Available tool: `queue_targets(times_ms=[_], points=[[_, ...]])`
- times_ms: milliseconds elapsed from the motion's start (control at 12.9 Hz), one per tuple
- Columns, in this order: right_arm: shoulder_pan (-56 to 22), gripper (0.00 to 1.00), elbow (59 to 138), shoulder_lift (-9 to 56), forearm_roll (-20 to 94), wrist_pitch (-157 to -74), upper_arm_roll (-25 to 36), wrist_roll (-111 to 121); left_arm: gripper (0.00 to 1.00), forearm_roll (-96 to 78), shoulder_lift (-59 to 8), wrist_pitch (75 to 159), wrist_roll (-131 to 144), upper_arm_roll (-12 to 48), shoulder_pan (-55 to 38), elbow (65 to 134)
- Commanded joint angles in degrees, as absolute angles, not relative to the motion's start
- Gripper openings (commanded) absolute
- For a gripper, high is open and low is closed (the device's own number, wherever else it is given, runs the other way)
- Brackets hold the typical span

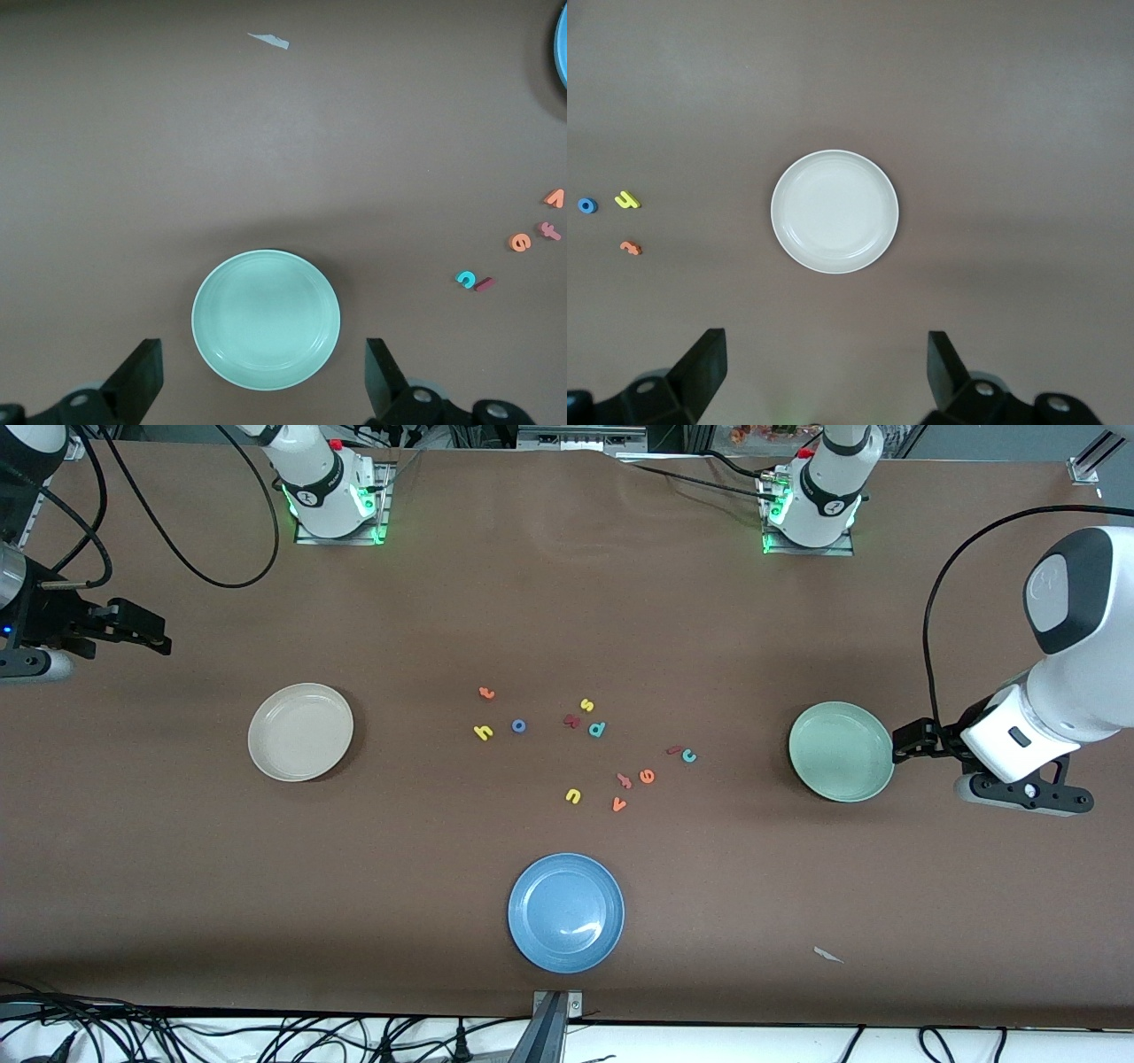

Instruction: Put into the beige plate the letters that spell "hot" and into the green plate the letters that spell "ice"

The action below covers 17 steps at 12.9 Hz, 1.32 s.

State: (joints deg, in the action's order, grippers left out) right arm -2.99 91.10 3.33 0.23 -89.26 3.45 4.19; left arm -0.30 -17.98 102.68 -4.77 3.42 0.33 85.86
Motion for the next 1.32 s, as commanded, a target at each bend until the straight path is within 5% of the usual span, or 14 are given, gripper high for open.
queue_targets(times_ms=[0,622,1243], points=[[-3.0,1.00,90.6,3.3,2.2,-88.9,3.4,3.8,1.00,0.1,-17.8,102.6,-3.9,3.3,-0.1,86.6],[-3.6,1.00,90.4,3.3,2.2,-89.3,3.3,3.4,1.00,0.0,-26.1,104.1,28.4,3.8,-11.2,86.6],[-3.1,1.00,90.3,3.4,1.8,-89.5,3.6,3.6,0.99,-6.9,-34.0,122.6,50.2,3.9,-16.7,93.5]])
